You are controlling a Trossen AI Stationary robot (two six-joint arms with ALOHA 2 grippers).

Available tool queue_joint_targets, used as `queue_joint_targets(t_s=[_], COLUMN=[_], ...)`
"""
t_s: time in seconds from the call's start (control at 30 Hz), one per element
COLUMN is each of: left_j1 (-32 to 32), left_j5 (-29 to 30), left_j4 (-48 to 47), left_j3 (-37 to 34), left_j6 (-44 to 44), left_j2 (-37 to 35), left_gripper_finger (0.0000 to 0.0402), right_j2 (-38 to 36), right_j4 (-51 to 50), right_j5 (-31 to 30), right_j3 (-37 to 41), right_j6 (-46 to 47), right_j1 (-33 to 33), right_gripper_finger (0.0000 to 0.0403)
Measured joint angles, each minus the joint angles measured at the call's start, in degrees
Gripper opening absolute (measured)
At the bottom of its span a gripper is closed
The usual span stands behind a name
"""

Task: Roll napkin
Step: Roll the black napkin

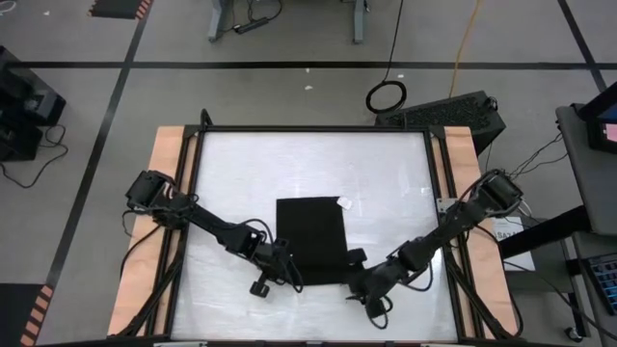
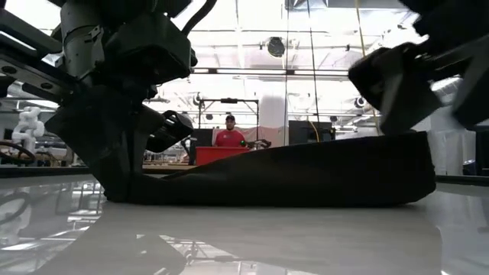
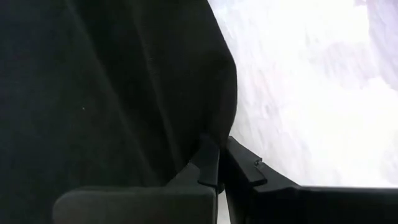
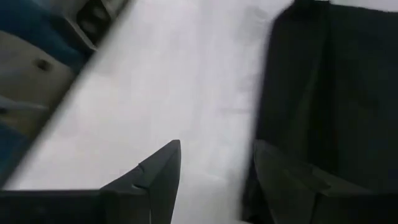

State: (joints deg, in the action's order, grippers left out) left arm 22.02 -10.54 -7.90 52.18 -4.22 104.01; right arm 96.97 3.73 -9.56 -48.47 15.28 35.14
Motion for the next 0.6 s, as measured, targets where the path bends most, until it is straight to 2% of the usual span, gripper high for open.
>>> queue_joint_targets(t_s=[0.1, 0.6], left_j1=[0.0, 0.0], left_j5=[-1.1, -3.3], left_j4=[0.0, 0.1], left_j3=[0.0, 0.0], left_j6=[0.0, 0.0], left_j2=[0.0, 0.0], left_gripper_finger=[0.0007, 0.0006], right_j2=[1.5, 3.8], right_j4=[-3.4, -9.7], right_j5=[-4.0, -3.7], right_j3=[-1.6, -1.7], right_j6=[-3.1, -5.8], right_j1=[-0.6, -5.2], right_gripper_finger=[0.0196, 0.0196])
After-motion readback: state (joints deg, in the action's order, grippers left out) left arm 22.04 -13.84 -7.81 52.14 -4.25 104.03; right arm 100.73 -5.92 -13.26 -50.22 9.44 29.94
